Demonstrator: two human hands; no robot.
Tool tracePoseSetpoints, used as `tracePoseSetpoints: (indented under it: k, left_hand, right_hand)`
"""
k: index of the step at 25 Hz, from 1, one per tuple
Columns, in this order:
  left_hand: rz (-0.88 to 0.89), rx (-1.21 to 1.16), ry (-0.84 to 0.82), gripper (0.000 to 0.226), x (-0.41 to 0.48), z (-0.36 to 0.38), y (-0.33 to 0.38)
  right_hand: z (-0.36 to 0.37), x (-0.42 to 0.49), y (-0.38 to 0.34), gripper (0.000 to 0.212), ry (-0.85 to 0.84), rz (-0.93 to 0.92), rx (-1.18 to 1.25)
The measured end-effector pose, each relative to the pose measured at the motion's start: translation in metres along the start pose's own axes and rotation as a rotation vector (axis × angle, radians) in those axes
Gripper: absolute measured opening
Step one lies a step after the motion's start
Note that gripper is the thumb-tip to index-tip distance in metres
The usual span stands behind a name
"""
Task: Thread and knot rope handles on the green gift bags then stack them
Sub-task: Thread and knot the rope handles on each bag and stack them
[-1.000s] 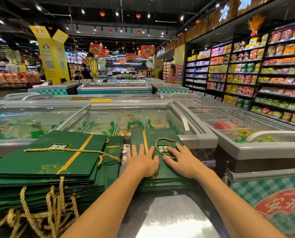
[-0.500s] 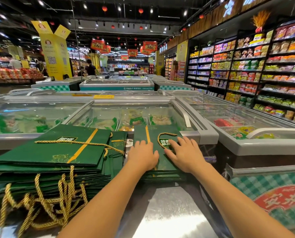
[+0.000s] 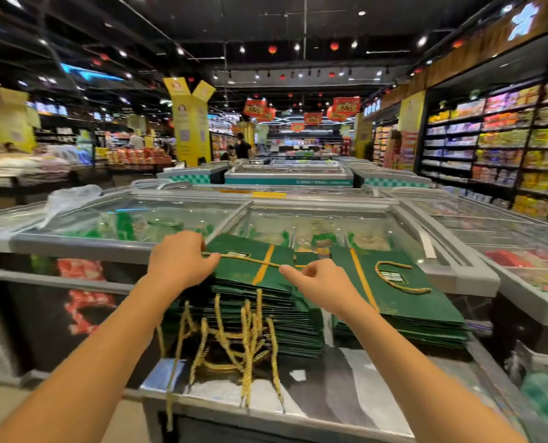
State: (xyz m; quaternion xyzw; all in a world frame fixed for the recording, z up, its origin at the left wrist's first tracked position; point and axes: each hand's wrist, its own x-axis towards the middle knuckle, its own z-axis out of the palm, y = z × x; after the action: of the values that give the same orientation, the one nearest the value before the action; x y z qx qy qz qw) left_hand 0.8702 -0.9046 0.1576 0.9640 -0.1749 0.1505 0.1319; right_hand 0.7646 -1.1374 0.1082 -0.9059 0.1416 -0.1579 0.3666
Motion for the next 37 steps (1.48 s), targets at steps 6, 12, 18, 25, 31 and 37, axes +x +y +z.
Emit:
tracePoseSetpoints:
  k: [6, 12, 18, 25, 31, 37]
  left_hand:
    - [-0.159, -0.145, 0.022, 0.05, -0.017, 0.008, -0.031]
    - [-0.193, -0.308, 0.169, 0.049, -0.043, 0.015, -0.023]
    - [-0.026, -0.639, 0.312, 0.035, -0.078, 0.016, 0.008]
    - [0.052, -1.189, 0.101, 0.028, -0.105, 0.026, 0.061]
    - [0.119, -1.153, -0.208, 0.038, -0.132, 0.06, 0.094]
    - [0.292, -0.777, -0.221, 0.044, -0.15, 0.099, 0.113]
  right_hand:
    - [0.015, -0.012, -0.016, 0.063, -0.013, 0.068, -0.004]
    - [0.012, -0.043, -0.015, 0.049, 0.122, 0.038, 0.269]
    - [-0.008, -0.074, 0.001, 0.033, 0.329, 0.102, 0.738]
    - [-0.035, -0.117, 0.026, 0.021, 0.464, 0.084, 1.101]
    - [-0.068, -0.167, 0.079, 0.023, 0.493, 0.152, 0.84]
    - [-0.08, -0.194, 0.124, 0.03, 0.464, 0.302, 0.253]
